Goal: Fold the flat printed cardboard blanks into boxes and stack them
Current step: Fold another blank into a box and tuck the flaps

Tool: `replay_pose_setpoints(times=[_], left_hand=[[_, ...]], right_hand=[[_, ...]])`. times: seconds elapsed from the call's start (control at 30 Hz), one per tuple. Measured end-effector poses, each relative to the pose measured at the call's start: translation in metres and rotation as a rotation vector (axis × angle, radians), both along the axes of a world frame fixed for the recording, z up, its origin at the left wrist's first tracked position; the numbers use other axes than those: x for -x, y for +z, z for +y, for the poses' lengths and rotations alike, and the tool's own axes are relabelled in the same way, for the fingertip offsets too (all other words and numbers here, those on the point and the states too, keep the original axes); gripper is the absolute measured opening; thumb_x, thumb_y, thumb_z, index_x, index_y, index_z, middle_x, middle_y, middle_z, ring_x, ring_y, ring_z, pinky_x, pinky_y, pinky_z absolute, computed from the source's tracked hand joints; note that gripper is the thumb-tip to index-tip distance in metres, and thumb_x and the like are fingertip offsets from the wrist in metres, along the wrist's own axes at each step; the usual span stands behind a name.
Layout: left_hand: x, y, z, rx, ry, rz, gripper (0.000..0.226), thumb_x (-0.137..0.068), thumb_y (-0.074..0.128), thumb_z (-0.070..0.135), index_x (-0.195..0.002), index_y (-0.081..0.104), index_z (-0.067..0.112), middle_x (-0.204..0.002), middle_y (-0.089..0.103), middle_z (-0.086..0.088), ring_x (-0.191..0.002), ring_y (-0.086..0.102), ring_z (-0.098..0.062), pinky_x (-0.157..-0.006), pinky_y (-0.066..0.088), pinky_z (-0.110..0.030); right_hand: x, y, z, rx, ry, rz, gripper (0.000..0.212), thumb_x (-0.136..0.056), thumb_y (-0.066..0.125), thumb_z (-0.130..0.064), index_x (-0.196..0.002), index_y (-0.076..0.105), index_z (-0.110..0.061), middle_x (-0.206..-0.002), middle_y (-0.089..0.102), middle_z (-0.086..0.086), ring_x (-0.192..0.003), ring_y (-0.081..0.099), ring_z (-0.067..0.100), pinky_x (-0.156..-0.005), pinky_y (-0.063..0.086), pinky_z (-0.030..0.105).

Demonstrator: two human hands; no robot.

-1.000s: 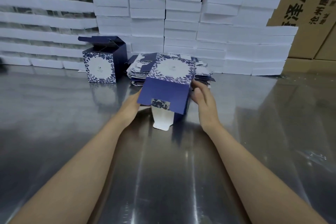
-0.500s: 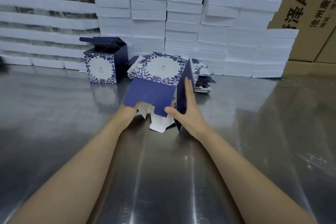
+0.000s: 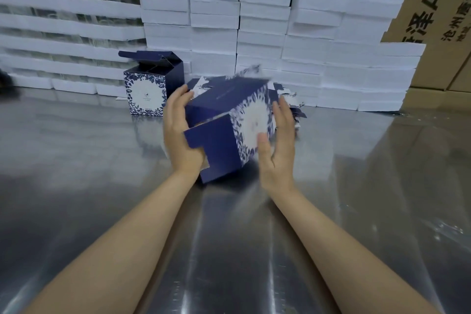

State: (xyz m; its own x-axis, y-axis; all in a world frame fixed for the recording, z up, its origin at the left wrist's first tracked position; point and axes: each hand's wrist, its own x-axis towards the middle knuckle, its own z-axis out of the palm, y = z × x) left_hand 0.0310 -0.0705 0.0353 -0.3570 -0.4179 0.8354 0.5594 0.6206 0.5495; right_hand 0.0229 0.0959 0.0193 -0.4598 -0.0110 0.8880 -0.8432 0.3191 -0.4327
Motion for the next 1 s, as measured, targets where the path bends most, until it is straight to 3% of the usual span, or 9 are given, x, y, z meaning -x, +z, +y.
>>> replay_pose_setpoints(times=[0.13, 0.23, 0.37, 0.5, 0.57, 0.67, 0.83, 0.9, 1.0], left_hand=[[-0.006, 0.000, 0.006, 0.334, 0.171, -0.011, 0.073, -0.064, 0.067, -0.014, -0.132, 0.053, 0.008, -0.144, 0.048, -0.008, -0.120, 0.055, -0.026, -0.095, 0.047, -0.037], [-0.009, 0.011, 0.007, 0.472, 0.167, 0.150, 0.074, -0.063, 0.059, -0.017, -0.131, 0.047, 0.008, -0.141, 0.050, -0.016, -0.118, 0.060, -0.032, -0.084, 0.053, -0.045], [-0.010, 0.022, 0.016, 0.641, 0.214, 0.395, 0.031, -0.097, 0.054, 0.007, -0.127, 0.047, 0.007, -0.128, 0.059, -0.020, -0.117, 0.061, -0.027, -0.098, 0.050, -0.047], [-0.012, 0.023, 0.019, 0.643, 0.081, 0.366, 0.049, -0.088, 0.063, -0.010, -0.129, 0.041, 0.003, -0.135, 0.043, -0.021, -0.126, 0.047, -0.027, -0.120, 0.018, -0.043], [-0.011, 0.025, 0.019, 0.676, 0.062, 0.399, 0.034, -0.097, 0.056, 0.001, -0.128, 0.043, 0.004, -0.135, 0.041, -0.020, -0.127, 0.045, -0.031, -0.121, 0.007, -0.036], [-0.007, 0.026, 0.023, 0.738, 0.268, 0.474, 0.037, -0.094, 0.063, 0.012, -0.128, 0.048, 0.012, -0.136, 0.046, -0.012, -0.127, 0.051, -0.028, -0.120, 0.011, -0.041], [-0.001, 0.013, 0.028, 0.667, 0.509, 0.343, 0.068, -0.074, 0.065, -0.007, -0.133, 0.044, 0.018, -0.144, 0.047, -0.009, -0.133, 0.042, -0.028, -0.116, 0.019, -0.052], [0.000, 0.009, 0.026, 0.628, 0.434, 0.289, 0.074, -0.070, 0.067, -0.006, -0.135, 0.038, 0.015, -0.144, 0.033, -0.012, -0.134, 0.034, -0.032, -0.115, 0.020, -0.056], [-0.001, 0.006, 0.029, 0.326, 0.146, 0.134, 0.085, -0.073, 0.076, 0.005, -0.140, 0.025, 0.017, -0.145, 0.022, -0.010, -0.135, 0.032, -0.033, -0.114, 0.031, -0.050]], right_hand=[[-0.003, -0.004, -0.008, -0.126, 0.020, -0.121, 0.050, -0.091, 0.053, -0.038, -0.134, 0.052, -0.013, -0.146, 0.041, -0.003, -0.140, 0.028, 0.006, -0.117, 0.023, 0.028], [-0.004, -0.001, -0.008, -0.007, 0.002, -0.158, 0.042, -0.084, 0.059, -0.041, -0.114, 0.061, -0.012, -0.127, 0.053, -0.003, -0.124, 0.042, 0.008, -0.106, 0.030, 0.020], [-0.009, 0.008, -0.010, 0.120, 0.062, -0.177, 0.041, -0.076, 0.067, -0.035, -0.100, 0.055, -0.004, -0.122, 0.050, 0.003, -0.120, 0.049, 0.015, -0.100, 0.041, 0.029], [-0.017, 0.014, -0.019, 0.205, 0.034, -0.207, 0.043, -0.079, 0.062, -0.019, -0.120, 0.059, -0.008, -0.126, 0.053, 0.003, -0.120, 0.050, 0.010, -0.100, 0.037, 0.015], [-0.020, 0.015, -0.024, 0.260, 0.003, -0.239, 0.034, -0.083, 0.062, -0.012, -0.117, 0.067, -0.011, -0.120, 0.059, 0.002, -0.116, 0.053, 0.008, -0.095, 0.037, 0.009], [-0.020, 0.015, -0.019, 0.342, -0.055, -0.268, 0.015, -0.091, 0.063, -0.010, -0.101, 0.074, -0.011, -0.108, 0.064, 0.001, -0.106, 0.059, 0.010, -0.088, 0.041, 0.011], [-0.008, 0.017, 0.002, 0.514, -0.177, -0.284, 0.022, -0.100, 0.049, -0.012, -0.084, 0.064, -0.009, -0.089, 0.061, -0.002, -0.085, 0.054, 0.003, -0.079, 0.040, 0.019], [-0.005, 0.018, 0.006, 0.580, -0.210, -0.283, 0.024, -0.100, 0.047, -0.012, -0.080, 0.058, -0.019, -0.085, 0.055, -0.006, -0.080, 0.050, -0.001, -0.077, 0.038, 0.015], [0.001, 0.013, 0.009, 0.634, -0.292, -0.329, 0.024, -0.102, 0.044, -0.015, -0.088, 0.059, -0.005, -0.091, 0.053, 0.003, -0.080, 0.047, 0.007, -0.077, 0.038, 0.014]])
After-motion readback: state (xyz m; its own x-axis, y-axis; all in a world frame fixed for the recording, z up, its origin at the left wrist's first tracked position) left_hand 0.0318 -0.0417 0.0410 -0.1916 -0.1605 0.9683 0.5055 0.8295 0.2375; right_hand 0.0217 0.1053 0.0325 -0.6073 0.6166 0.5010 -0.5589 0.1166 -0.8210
